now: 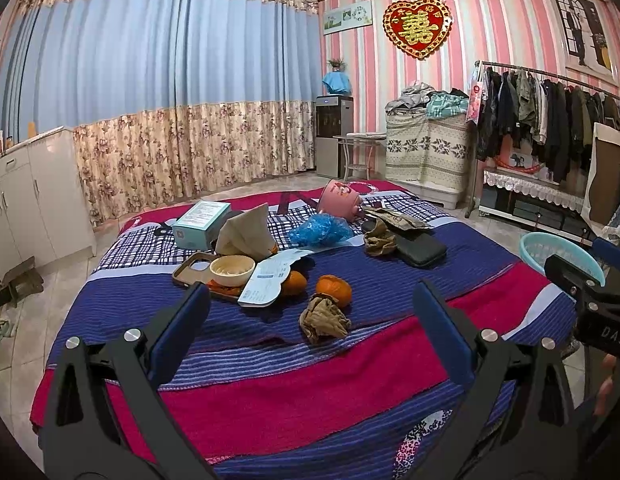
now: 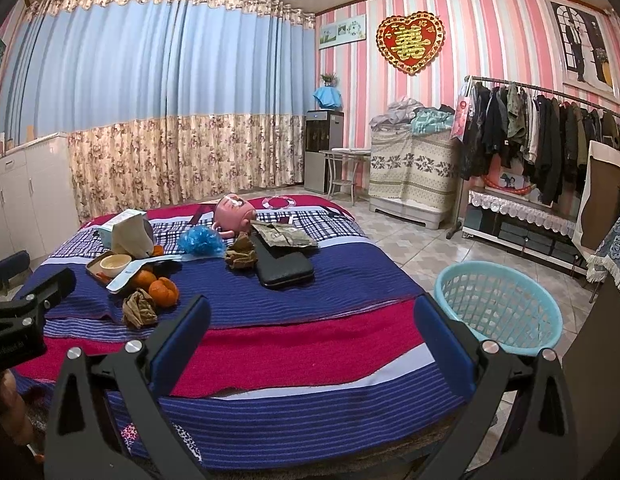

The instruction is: Collect trash

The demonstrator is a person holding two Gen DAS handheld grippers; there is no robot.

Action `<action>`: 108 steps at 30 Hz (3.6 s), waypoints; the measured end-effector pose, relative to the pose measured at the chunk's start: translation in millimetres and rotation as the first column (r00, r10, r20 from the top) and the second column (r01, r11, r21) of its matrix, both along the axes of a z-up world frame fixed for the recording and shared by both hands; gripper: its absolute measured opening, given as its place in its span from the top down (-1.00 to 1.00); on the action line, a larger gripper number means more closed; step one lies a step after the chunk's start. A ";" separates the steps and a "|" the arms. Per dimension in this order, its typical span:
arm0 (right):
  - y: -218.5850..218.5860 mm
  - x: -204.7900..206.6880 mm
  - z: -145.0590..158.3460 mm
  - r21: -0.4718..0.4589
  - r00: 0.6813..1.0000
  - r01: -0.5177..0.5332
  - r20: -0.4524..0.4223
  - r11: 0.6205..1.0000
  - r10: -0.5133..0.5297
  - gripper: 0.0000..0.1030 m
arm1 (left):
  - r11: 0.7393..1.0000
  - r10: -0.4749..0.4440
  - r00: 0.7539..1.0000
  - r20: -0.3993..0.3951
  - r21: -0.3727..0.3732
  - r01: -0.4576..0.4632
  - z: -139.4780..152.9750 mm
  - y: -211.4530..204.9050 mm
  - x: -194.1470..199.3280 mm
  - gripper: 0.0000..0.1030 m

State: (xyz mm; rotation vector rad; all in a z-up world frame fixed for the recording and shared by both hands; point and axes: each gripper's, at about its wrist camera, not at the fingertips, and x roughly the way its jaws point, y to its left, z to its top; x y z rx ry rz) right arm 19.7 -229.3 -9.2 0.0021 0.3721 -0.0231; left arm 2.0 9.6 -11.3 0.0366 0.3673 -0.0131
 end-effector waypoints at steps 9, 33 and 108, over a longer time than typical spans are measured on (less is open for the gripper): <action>-1.2 -0.2 -1.4 0.004 1.000 0.002 0.002 1.000 -0.002 -0.92 | 1.000 -0.001 1.000 -0.002 -0.001 0.001 -0.2 0.6 0.3 -0.90; -22.5 13.8 -12.6 0.016 0.999 0.025 -0.040 1.000 -0.024 -0.92 | 1.000 0.031 0.998 -0.053 0.000 -0.031 -12.3 13.9 16.4 -0.90; 108.0 137.8 -40.3 0.081 0.888 -0.358 -0.278 0.930 0.366 0.44 | 0.991 0.131 0.961 -0.245 -0.003 -0.135 -13.1 115.8 117.7 0.19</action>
